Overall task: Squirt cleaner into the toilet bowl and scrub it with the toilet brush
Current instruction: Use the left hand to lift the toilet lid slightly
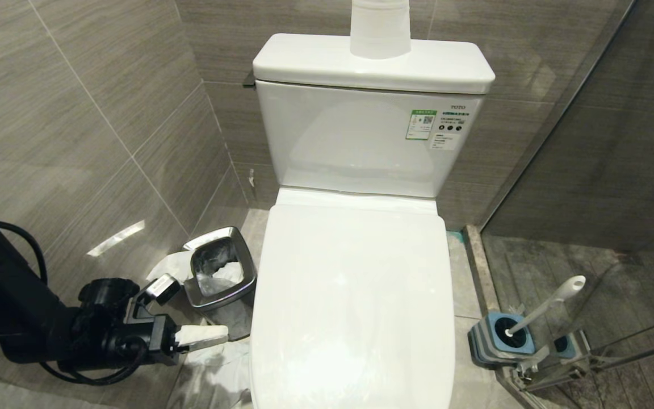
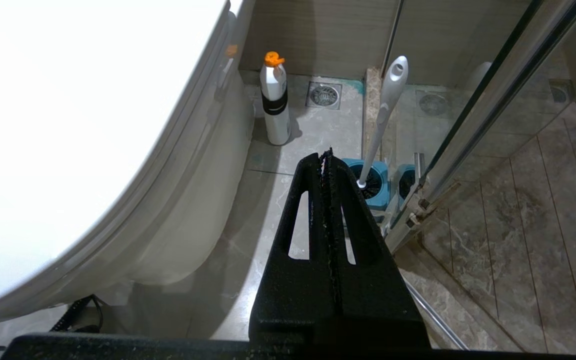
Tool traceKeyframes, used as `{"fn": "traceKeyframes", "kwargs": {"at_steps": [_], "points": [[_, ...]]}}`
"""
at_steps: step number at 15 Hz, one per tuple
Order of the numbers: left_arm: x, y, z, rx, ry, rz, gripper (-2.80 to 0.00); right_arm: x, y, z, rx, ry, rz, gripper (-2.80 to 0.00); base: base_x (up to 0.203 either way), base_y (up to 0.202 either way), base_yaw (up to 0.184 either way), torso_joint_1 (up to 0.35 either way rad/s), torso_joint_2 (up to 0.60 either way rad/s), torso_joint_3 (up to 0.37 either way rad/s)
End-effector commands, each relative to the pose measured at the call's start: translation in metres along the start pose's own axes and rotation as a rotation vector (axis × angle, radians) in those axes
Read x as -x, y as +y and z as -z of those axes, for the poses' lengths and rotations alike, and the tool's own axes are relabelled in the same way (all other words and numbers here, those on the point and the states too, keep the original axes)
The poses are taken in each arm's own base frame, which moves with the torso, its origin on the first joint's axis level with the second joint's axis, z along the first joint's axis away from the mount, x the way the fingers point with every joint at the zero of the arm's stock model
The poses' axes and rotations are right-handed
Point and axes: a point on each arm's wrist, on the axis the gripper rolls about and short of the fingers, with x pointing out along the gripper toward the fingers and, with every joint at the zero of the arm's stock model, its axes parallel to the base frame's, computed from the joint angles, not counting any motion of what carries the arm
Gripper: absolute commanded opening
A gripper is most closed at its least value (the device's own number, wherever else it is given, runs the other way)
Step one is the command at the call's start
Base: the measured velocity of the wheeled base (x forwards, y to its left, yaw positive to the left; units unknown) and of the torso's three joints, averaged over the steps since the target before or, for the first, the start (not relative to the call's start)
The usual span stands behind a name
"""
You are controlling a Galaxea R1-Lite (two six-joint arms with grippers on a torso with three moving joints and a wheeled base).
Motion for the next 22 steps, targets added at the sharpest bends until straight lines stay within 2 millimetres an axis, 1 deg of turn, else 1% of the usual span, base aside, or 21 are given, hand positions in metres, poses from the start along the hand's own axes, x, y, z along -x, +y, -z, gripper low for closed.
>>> {"fn": "traceKeyframes", "kwargs": {"at_steps": [1, 5, 7, 9, 14, 16, 20, 22], "points": [[-0.002, -0.004, -0.001, -0.010, 0.005, 0.011, 0.00, 0.000, 0.000, 0.000, 0.000, 0.000, 0.000, -2.80, 0.000, 0.000, 0.000, 0.000, 0.00, 0.000], [-0.002, -0.009, 0.002, -0.027, 0.008, -0.009, 0.00, 0.000, 0.000, 0.000, 0.000, 0.000, 0.000, -2.80, 0.000, 0.000, 0.000, 0.000, 0.00, 0.000], [-0.005, -0.014, 0.007, -0.044, 0.020, -0.047, 0.00, 0.000, 0.000, 0.000, 0.000, 0.000, 0.000, -2.80, 0.000, 0.000, 0.000, 0.000, 0.00, 0.000], [-0.009, -0.014, 0.009, -0.081, 0.025, -0.046, 0.00, 0.000, 0.000, 0.000, 0.000, 0.000, 0.000, -2.80, 0.000, 0.000, 0.000, 0.000, 0.00, 0.000], [-0.030, -0.018, 0.023, -0.153, 0.077, -0.095, 0.00, 0.000, 0.000, 0.000, 0.000, 0.000, 0.000, -2.80, 0.000, 0.000, 0.000, 0.000, 0.00, 0.000], [-0.034, -0.019, 0.023, -0.164, 0.090, -0.110, 0.00, 0.000, 0.000, 0.000, 0.000, 0.000, 0.000, -2.80, 0.000, 0.000, 0.000, 0.000, 0.00, 0.000], [-0.036, -0.019, 0.025, -0.160, 0.096, -0.127, 0.00, 0.000, 0.000, 0.000, 0.000, 0.000, 0.000, -2.80, 0.000, 0.000, 0.000, 0.000, 0.00, 0.000], [-0.036, -0.019, 0.030, -0.144, 0.104, -0.124, 0.00, 0.000, 0.000, 0.000, 0.000, 0.000, 0.000, -2.80, 0.000, 0.000, 0.000, 0.000, 0.00, 0.000]]}}
